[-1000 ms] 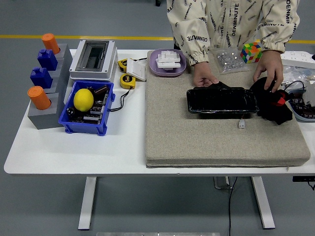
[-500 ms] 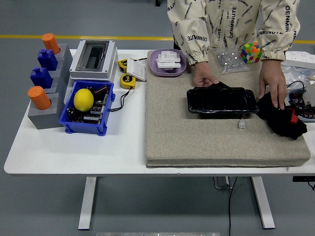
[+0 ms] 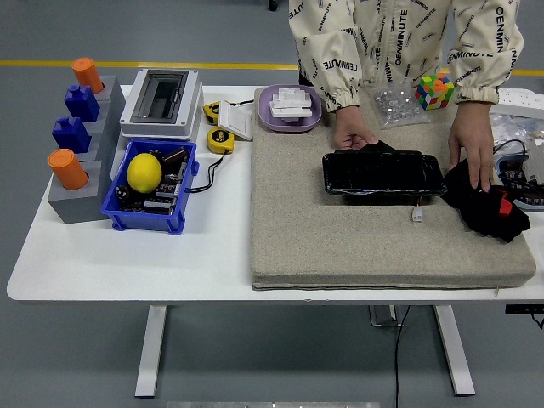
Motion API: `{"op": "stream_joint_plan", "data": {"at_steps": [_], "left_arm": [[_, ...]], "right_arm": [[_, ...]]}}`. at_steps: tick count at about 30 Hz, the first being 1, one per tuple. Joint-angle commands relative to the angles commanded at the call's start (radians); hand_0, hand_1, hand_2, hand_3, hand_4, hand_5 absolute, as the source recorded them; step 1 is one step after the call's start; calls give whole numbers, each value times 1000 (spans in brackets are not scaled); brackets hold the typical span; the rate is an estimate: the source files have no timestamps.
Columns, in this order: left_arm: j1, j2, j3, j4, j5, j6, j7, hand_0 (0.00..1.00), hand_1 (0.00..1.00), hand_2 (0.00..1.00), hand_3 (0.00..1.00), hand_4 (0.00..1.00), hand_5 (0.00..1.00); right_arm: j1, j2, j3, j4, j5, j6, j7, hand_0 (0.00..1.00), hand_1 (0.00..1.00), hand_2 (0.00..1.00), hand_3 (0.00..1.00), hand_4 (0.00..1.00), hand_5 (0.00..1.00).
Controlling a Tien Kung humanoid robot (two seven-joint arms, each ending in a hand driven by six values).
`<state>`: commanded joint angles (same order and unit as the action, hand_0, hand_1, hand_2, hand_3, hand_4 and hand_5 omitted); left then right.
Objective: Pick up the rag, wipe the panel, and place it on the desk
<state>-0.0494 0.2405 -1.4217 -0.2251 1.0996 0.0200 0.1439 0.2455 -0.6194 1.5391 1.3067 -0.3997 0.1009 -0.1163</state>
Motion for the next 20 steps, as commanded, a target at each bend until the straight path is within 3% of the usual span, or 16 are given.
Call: {"op": "stream_joint_plan", "data": {"at_steps": [20], "left_arm": [[-3, -1, -3, 0, 1, 0, 0, 604, 641, 656, 561, 627, 445]], "right_arm": [[-2, 8, 13, -11, 16, -13, 2, 641, 639, 710, 584, 998, 537]]}}
